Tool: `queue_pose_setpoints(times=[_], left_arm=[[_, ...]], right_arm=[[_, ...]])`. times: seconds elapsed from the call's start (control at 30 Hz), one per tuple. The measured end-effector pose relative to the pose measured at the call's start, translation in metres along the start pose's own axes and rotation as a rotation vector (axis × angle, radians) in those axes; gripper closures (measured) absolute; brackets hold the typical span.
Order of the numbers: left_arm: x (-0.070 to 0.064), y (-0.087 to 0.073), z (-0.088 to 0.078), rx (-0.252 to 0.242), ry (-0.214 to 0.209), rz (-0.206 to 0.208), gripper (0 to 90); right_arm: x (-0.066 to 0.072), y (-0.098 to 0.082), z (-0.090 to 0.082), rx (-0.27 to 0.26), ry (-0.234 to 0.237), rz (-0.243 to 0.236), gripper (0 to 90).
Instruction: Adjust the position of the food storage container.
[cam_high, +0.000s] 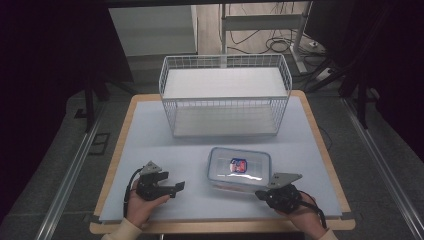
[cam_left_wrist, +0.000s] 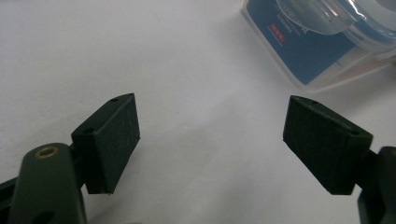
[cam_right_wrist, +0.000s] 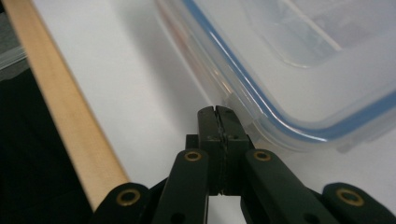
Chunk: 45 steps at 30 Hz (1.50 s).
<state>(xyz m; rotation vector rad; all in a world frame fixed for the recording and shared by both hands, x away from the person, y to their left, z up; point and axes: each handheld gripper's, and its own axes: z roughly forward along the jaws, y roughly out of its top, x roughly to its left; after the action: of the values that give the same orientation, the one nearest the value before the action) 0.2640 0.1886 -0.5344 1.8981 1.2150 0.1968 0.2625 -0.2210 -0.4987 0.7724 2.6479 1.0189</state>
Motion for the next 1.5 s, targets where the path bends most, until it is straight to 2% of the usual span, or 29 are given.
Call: queue_pose_setpoints(times=[0.2, 0.3, 0.43, 0.6, 0.67, 0.73, 0.83, 0.87, 0.9, 0.97, 1.0, 1.03, 1.1, 1.3, 1.4, 1.5], left_arm=[[0.000, 0.000, 0.001, 0.003, 0.002, 0.001, 18.5], [0.000, 0.000, 0.001, 0.004, 0.002, 0.003, 18.5], [0.000, 0.000, 0.000, 0.000, 0.001, 0.000, 18.5], [0.000, 0.000, -0.001, -0.007, -0.002, -0.006, 18.5], [-0.001, 0.001, -0.002, -0.012, -0.001, -0.009, 18.4], [-0.001, 0.001, -0.002, -0.014, 0.001, -0.009, 18.4], [-0.001, 0.001, -0.003, -0.016, 0.002, -0.011, 18.4], [-0.001, 0.002, -0.003, -0.016, 0.002, -0.012, 18.3], [-0.001, 0.002, -0.003, -0.019, 0.001, -0.014, 18.3], [-0.002, 0.004, -0.002, -0.023, 0.000, -0.015, 18.1], [-0.002, 0.004, -0.002, -0.023, 0.000, -0.015, 18.1], [-0.003, 0.007, -0.001, -0.025, 0.003, -0.012, 18.1], [-0.004, 0.008, -0.001, -0.028, 0.003, -0.009, 18.1], [-0.009, 0.014, -0.001, -0.036, 0.003, 0.006, 17.9], [-0.011, 0.017, -0.001, -0.041, -0.002, 0.002, 17.6], [-0.013, 0.020, -0.001, -0.048, -0.012, -0.002, 17.4]], right_arm=[[-0.017, -0.002, 0.000, -0.016, -0.038, 0.041, 90.0], [-0.024, -0.003, 0.000, -0.030, -0.037, 0.061, 90.0], [-0.024, -0.004, -0.002, -0.041, -0.025, 0.074, 90.0], [-0.019, -0.004, -0.016, -0.075, -0.021, 0.061, 90.0], [-0.021, -0.007, -0.028, -0.097, -0.036, 0.075, 90.0], [-0.023, -0.008, -0.030, -0.102, -0.043, 0.084, 90.0], [-0.038, -0.015, -0.040, -0.112, -0.081, 0.136, 90.0], [-0.048, -0.019, -0.043, -0.110, -0.118, 0.167, 90.0], [-0.048, -0.019, -0.043, -0.110, -0.118, 0.167, 90.0], [-0.062, -0.025, -0.045, -0.116, -0.143, 0.218, 89.9], [-0.062, -0.025, -0.045, -0.116, -0.143, 0.218, 89.9], [-0.069, -0.027, -0.045, -0.131, -0.147, 0.256, 89.9], [-0.073, -0.028, -0.045, -0.141, -0.142, 0.280, 89.9], [-0.075, -0.027, -0.044, -0.147, -0.133, 0.290, 89.1], [-0.075, -0.027, -0.043, -0.147, -0.132, 0.288, 84.0], [-0.075, -0.026, -0.042, -0.161, -0.138, 0.298, 63.5]])
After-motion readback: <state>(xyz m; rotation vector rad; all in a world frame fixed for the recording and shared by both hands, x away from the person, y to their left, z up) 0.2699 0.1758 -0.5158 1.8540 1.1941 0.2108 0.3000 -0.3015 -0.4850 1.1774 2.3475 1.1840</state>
